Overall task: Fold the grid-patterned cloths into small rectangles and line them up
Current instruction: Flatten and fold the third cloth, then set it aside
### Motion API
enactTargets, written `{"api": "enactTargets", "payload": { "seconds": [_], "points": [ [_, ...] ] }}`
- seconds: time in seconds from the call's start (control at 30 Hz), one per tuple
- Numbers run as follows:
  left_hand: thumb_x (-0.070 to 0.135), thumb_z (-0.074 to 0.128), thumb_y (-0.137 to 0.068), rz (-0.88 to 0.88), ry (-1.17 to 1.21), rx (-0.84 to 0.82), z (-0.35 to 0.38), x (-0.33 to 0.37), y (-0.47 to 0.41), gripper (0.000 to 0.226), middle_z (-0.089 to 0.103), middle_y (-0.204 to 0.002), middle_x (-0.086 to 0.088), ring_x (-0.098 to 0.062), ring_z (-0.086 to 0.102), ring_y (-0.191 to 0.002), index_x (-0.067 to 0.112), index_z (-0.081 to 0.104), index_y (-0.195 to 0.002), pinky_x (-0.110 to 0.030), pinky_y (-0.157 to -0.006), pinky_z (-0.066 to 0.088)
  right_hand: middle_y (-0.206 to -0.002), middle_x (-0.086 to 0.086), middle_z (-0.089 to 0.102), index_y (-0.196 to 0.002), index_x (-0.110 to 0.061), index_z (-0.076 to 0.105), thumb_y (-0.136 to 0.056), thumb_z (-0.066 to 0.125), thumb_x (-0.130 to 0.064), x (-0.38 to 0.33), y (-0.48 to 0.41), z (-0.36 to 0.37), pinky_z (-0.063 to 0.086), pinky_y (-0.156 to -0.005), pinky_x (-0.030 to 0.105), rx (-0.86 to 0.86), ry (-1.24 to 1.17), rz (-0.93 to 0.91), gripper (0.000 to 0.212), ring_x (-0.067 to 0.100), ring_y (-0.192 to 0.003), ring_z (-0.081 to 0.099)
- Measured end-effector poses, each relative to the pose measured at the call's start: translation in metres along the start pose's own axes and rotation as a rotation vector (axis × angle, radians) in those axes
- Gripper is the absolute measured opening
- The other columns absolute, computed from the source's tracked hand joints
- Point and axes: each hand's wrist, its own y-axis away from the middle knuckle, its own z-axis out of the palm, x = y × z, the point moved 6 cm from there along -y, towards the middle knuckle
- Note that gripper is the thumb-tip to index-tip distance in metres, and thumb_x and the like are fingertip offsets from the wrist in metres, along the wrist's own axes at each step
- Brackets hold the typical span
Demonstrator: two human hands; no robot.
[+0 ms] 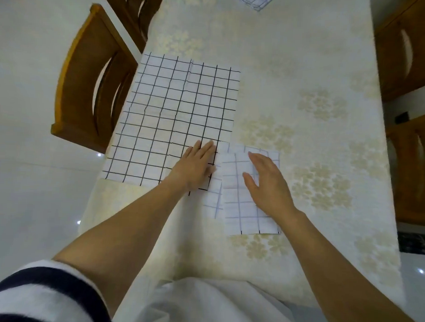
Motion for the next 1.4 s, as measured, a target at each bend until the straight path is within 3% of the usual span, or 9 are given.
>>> {"api": "enactTargets", "payload": {
  "seconds": [0.1, 0.17, 0.3, 0.57, 0.8, 1.03, 1.13, 1.23, 1.4],
  "points": [
    [0.050, 0.030, -0.106, 0.011, -0.038, 0.034, 0.009, -0.003, 0.005, 0.071, -0.011, -0.168, 0.005, -0.025, -0.013, -0.155, 0.020, -0.004, -0.161, -0.038, -0.124, -0.009, -0.167, 0.001, -0.006, -0.159, -0.026, 0.003, -0.100, 0.035, -0.057, 0.034, 0.002, 0.028, 0.004, -0.125, 0.045, -0.267, 0.372, -0.011, 0.074, 0.029, -0.153, -0.004],
    [0.052, 0.024, -0.106, 0.018, -0.070, 0.051, 0.012, -0.004, 0.006, 0.069, -0.015, -0.168, 0.005, -0.024, -0.017, -0.154, 0.024, -0.007, -0.161, -0.039, -0.124, -0.011, -0.164, -0.001, -0.020, -0.158, -0.032, -0.007, -0.093, 0.015, -0.070, 0.045, 0.001, 0.043, -0.002, -0.124, 0.048, -0.339, 0.500, -0.043, 0.078, 0.031, -0.152, -0.014],
    [0.053, 0.019, -0.105, 0.030, -0.109, 0.050, 0.015, -0.004, 0.005, 0.064, -0.017, -0.167, 0.005, -0.024, -0.019, -0.153, 0.032, -0.006, -0.160, -0.043, -0.124, -0.009, -0.162, -0.002, -0.026, -0.156, -0.037, -0.012, -0.092, 0.012, -0.072, 0.049, -0.008, 0.057, -0.005, -0.123, 0.049, -0.339, 0.521, 0.012, 0.077, 0.029, -0.150, -0.021],
    [0.052, 0.018, -0.105, 0.038, -0.106, 0.047, 0.016, -0.005, 0.004, 0.064, -0.020, -0.167, 0.004, -0.025, -0.022, -0.152, 0.032, -0.009, -0.160, -0.044, -0.124, -0.010, -0.161, -0.001, -0.031, -0.155, -0.034, -0.017, -0.097, 0.016, -0.070, 0.037, -0.025, 0.074, -0.011, -0.122, 0.050, -0.305, 0.483, 0.101, 0.077, 0.030, -0.149, -0.026],
    [0.050, 0.016, -0.106, 0.064, -0.105, 0.043, 0.018, -0.006, 0.004, 0.064, -0.019, -0.167, 0.003, -0.025, -0.022, -0.152, 0.029, -0.010, -0.160, -0.043, -0.123, -0.012, -0.159, 0.000, -0.034, -0.155, -0.032, -0.019, -0.097, 0.017, -0.071, 0.026, -0.039, 0.082, -0.011, -0.121, 0.051, -0.284, 0.428, 0.194, 0.079, 0.032, -0.148, -0.026],
    [0.064, 0.009, -0.097, 0.065, 0.220, 0.093, 0.012, -0.012, 0.003, 0.074, 0.000, -0.169, 0.010, -0.015, -0.012, -0.155, 0.028, 0.003, -0.161, -0.042, -0.125, -0.005, -0.162, 0.003, -0.027, -0.157, -0.028, -0.015, -0.096, 0.017, -0.071, 0.023, -0.046, 0.081, -0.010, -0.122, 0.050, -0.241, 0.385, 0.232, 0.081, 0.031, -0.150, -0.023],
    [0.075, 0.029, -0.091, 0.074, 0.156, 0.107, 0.014, -0.011, 0.003, 0.090, -0.002, -0.169, 0.010, -0.017, -0.013, -0.155, 0.026, 0.003, -0.162, -0.038, -0.124, -0.010, -0.166, 0.001, -0.011, -0.159, -0.024, -0.003, -0.100, 0.021, -0.063, 0.017, -0.045, 0.066, -0.005, -0.124, 0.044, -0.114, 0.295, 0.123, 0.075, 0.024, -0.153, -0.012],
    [0.070, 0.044, -0.092, 0.092, 0.137, 0.104, 0.016, -0.014, 0.002, 0.090, -0.004, -0.169, 0.010, -0.018, -0.015, -0.154, 0.031, 0.000, -0.161, -0.039, -0.124, -0.011, -0.166, 0.001, 0.010, -0.159, -0.015, 0.013, -0.105, 0.027, -0.046, 0.029, -0.039, 0.041, 0.000, -0.125, 0.042, 0.020, 0.240, 0.106, 0.064, 0.021, -0.154, 0.002],
    [0.075, 0.029, -0.088, 0.124, 0.108, 0.084, 0.017, -0.014, 0.001, 0.079, -0.006, -0.169, 0.009, -0.021, -0.016, -0.154, 0.046, 0.009, -0.158, -0.040, -0.121, -0.012, -0.165, 0.000, 0.018, -0.157, -0.017, 0.023, -0.107, 0.032, -0.032, 0.078, -0.022, 0.023, 0.003, -0.125, 0.044, -0.003, 0.264, 0.160, 0.053, 0.024, -0.153, 0.008]
  ]
}}
